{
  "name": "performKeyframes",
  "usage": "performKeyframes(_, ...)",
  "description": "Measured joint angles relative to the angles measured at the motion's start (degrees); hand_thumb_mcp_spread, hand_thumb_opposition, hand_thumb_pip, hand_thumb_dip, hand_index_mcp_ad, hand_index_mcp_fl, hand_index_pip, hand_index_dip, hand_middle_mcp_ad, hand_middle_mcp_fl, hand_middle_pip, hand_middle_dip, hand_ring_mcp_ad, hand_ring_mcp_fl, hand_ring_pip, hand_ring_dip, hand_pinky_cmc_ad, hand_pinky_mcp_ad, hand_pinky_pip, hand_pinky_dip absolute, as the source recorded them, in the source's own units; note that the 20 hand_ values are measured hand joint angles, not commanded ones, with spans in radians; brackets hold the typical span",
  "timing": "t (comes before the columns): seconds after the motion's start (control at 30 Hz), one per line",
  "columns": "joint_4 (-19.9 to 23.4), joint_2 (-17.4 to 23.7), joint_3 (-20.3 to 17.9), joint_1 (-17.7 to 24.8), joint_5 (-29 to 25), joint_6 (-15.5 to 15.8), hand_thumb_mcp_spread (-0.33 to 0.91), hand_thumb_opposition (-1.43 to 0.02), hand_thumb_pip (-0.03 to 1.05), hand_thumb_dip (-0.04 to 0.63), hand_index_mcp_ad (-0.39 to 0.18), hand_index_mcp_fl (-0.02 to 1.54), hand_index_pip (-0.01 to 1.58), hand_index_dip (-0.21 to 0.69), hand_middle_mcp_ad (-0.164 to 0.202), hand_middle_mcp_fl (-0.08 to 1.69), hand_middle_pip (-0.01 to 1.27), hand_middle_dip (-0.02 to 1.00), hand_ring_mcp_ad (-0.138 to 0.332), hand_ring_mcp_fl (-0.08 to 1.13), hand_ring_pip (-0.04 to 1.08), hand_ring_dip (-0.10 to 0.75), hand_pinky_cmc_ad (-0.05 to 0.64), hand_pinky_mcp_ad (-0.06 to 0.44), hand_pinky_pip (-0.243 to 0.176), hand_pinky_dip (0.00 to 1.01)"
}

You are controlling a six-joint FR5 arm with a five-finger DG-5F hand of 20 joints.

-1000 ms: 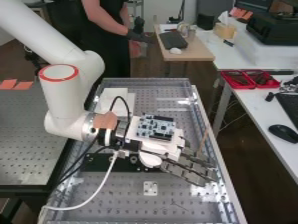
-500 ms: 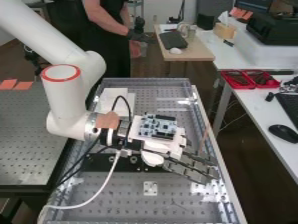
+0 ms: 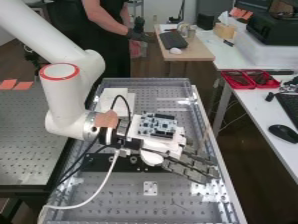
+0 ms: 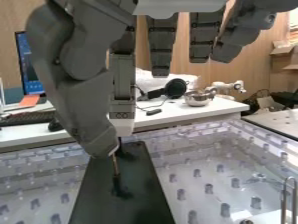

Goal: Grab the drill bit and place it in the clear container

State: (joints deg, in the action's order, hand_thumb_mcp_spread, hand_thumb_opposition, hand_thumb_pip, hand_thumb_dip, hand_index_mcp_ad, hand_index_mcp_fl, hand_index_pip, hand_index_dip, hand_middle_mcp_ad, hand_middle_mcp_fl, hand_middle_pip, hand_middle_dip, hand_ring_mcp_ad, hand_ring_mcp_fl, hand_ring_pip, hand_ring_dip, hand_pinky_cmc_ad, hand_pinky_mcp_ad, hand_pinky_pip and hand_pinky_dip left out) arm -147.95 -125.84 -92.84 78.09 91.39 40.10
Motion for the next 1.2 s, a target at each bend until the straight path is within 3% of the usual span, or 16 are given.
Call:
performKeyframes(0.67,-0.14,-0.59,0.61,-0.07,0.47,0.13,0.48,-0.91,0.56,0.265,-0.133,0.47,1.25,0.058,0.059,0.13,0.13,0.17,0.188,0.04,0.10,-0.007,0.243,0.157,-0.075,0.19)
performKeyframes(0.93,0.15,-0.94,0.90,-0.03,0.25,-0.24,0.51,-0.93,0.56,0.265,-0.138,0.59,1.37,0.052,0.061,0.13,0.13,0.17,0.188,0.04,0.10,-0.007,0.239,0.157,-0.075,0.19)
performKeyframes(1.2,-0.10,-1.25,1.24,-0.07,1.23,-0.21,0.52,-0.94,0.54,0.265,-0.134,0.59,1.40,0.096,0.061,0.13,0.13,0.17,0.187,0.04,0.10,0.000,0.243,0.157,-0.075,0.19)
